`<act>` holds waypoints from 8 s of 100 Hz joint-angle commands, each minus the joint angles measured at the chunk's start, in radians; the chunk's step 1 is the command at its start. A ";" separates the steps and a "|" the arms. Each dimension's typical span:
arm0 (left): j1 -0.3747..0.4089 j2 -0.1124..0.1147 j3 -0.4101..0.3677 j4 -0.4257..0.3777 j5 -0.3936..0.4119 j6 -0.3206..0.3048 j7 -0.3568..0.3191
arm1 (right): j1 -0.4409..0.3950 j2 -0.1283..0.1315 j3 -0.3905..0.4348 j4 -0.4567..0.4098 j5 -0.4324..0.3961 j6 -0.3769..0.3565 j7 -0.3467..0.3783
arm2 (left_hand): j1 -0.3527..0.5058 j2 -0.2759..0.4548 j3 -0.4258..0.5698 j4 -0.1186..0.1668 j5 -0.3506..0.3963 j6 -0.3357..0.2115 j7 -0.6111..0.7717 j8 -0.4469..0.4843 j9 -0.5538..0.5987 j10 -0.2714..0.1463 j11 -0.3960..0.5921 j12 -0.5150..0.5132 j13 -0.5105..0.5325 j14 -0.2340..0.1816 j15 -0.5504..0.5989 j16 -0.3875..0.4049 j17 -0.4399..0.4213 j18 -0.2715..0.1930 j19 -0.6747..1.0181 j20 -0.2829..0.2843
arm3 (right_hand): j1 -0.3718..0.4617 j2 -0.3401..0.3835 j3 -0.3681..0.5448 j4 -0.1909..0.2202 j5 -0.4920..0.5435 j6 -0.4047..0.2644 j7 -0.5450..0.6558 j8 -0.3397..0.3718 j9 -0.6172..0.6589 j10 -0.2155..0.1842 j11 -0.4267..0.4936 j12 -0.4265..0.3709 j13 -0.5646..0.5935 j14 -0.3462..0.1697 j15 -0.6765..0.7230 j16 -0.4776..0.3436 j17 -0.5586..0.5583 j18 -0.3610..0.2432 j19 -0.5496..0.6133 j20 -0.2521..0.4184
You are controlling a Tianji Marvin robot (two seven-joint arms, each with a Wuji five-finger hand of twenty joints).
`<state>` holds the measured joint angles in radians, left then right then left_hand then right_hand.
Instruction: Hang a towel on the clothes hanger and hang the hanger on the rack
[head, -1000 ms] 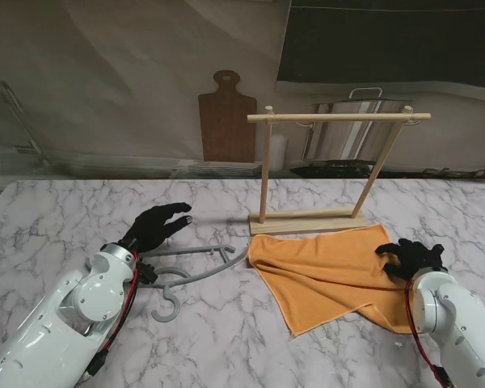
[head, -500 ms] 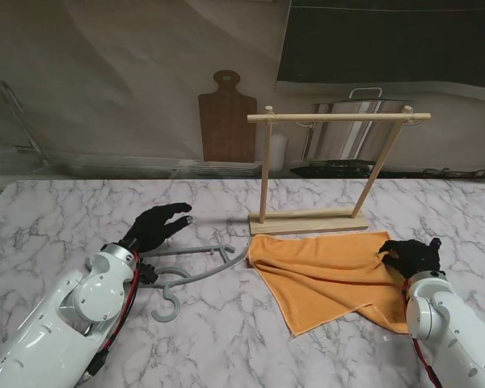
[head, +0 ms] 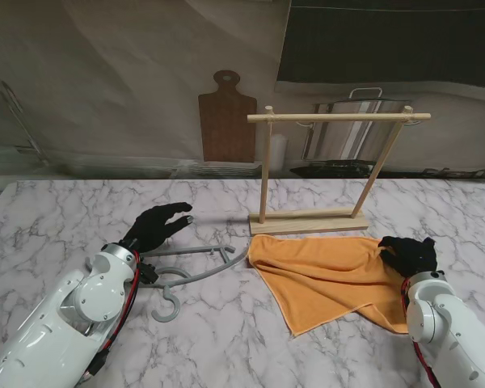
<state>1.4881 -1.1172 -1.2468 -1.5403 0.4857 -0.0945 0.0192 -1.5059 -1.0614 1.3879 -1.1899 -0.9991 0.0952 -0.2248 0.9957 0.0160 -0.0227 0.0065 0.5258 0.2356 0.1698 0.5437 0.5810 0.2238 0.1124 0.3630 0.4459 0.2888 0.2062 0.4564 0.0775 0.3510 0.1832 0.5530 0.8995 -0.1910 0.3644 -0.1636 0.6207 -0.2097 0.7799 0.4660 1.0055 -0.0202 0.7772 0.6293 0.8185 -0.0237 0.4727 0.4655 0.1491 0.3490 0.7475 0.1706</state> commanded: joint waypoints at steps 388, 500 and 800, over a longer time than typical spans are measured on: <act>0.022 -0.004 -0.031 -0.008 0.032 -0.028 0.023 | -0.359 0.007 -0.091 -0.639 -0.214 0.113 0.276 | -0.002 0.063 -0.014 -0.023 0.003 -0.006 0.006 0.000 0.017 -0.020 0.017 0.011 -0.003 -0.011 -0.005 0.012 -0.023 0.008 0.180 0.001 | -0.809 -0.288 0.262 0.021 -0.474 0.313 -0.807 -0.094 -0.808 0.214 -0.765 -0.574 -0.518 0.298 -0.475 -0.341 -0.148 0.142 -0.137 0.095; 0.031 -0.005 -0.038 -0.019 0.028 -0.021 0.025 | -0.244 0.038 -0.299 -0.532 -0.278 0.194 0.499 | -0.001 0.062 -0.014 -0.023 0.004 -0.007 0.006 0.000 0.018 -0.022 0.018 0.011 -0.003 -0.011 -0.005 0.012 -0.014 0.009 0.136 0.010 | -0.435 -0.406 0.165 0.079 -0.404 0.478 -0.772 -0.025 -0.691 0.255 -0.699 -0.535 -0.268 0.193 -0.339 -0.205 0.046 0.155 0.101 0.236; 0.039 0.100 -0.251 0.037 0.381 -0.258 -0.272 | -0.442 -0.063 0.074 -0.959 0.084 0.167 0.084 | -0.259 0.037 -0.016 -0.028 -0.388 -0.009 -0.191 -0.262 -0.507 -0.021 -0.152 -0.351 -0.300 -0.070 -0.129 -0.180 -0.011 -0.219 -0.058 -0.148 | 0.034 -0.186 0.426 -0.015 0.082 0.307 0.069 -0.119 0.124 0.147 0.166 0.175 0.505 -0.093 0.870 0.233 0.811 -0.126 0.914 0.410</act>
<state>1.5257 -1.0367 -1.4924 -1.5223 0.8783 -0.3567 -0.2220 -1.9431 -1.1200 1.4652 -2.1504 -0.9131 0.2501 -0.1404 0.8037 0.0282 -0.0292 0.0065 0.1953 0.2146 0.0071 0.3301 0.1071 0.2008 -0.0253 0.0348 0.1847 0.2429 0.0957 0.3074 0.0869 0.1688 0.1834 0.4393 0.8204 -0.4638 0.7652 -0.2203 0.6818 0.1640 0.7730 0.3510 1.0627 0.1988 0.8268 0.7969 1.2937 -0.0656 1.2894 0.6741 0.9517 0.2007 1.6027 0.5876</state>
